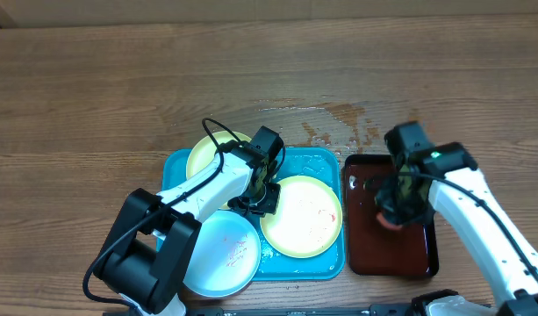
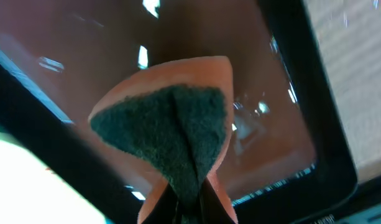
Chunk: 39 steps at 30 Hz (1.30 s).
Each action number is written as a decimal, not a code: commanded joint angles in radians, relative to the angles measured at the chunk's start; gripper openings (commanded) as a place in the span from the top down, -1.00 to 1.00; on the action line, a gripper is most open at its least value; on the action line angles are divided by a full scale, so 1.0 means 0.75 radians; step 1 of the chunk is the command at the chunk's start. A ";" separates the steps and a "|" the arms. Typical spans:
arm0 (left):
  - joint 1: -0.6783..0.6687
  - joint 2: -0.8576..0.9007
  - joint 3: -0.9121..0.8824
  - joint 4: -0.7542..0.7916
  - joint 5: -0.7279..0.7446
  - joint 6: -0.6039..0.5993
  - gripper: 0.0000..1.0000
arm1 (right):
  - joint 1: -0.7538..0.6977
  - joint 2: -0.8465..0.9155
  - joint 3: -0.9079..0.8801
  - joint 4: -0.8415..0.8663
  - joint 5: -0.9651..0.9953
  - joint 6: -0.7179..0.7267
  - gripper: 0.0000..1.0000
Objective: Clean dirty plates on tray and stack at the side
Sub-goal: 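Carry the sponge with the right gripper onto the right cream plate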
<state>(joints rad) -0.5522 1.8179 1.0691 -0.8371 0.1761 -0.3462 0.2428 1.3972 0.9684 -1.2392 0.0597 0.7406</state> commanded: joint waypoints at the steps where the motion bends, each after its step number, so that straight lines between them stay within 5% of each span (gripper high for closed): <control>1: -0.006 0.052 -0.001 0.019 -0.086 -0.028 0.91 | 0.006 -0.020 -0.109 0.057 -0.023 0.025 0.92; 7: -0.006 0.052 -0.001 0.040 -0.071 -0.034 0.92 | 0.006 -0.020 -0.125 0.079 -0.050 -0.013 0.92; 14: -0.006 0.052 -0.001 0.056 -0.077 -0.034 0.92 | 0.072 -0.022 -0.072 0.125 -0.304 -0.387 0.92; 23: -0.006 0.052 -0.001 0.081 -0.075 -0.039 0.92 | 0.257 -0.021 -0.034 0.222 -0.445 -0.396 0.92; 39: -0.006 0.052 -0.001 0.104 -0.070 -0.038 0.92 | 0.443 0.320 -0.034 0.616 -0.660 0.079 0.92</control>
<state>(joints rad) -0.5522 1.8179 1.0691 -0.7769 0.1669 -0.3462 0.5697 1.5982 0.9150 -0.7856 -0.4091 0.6647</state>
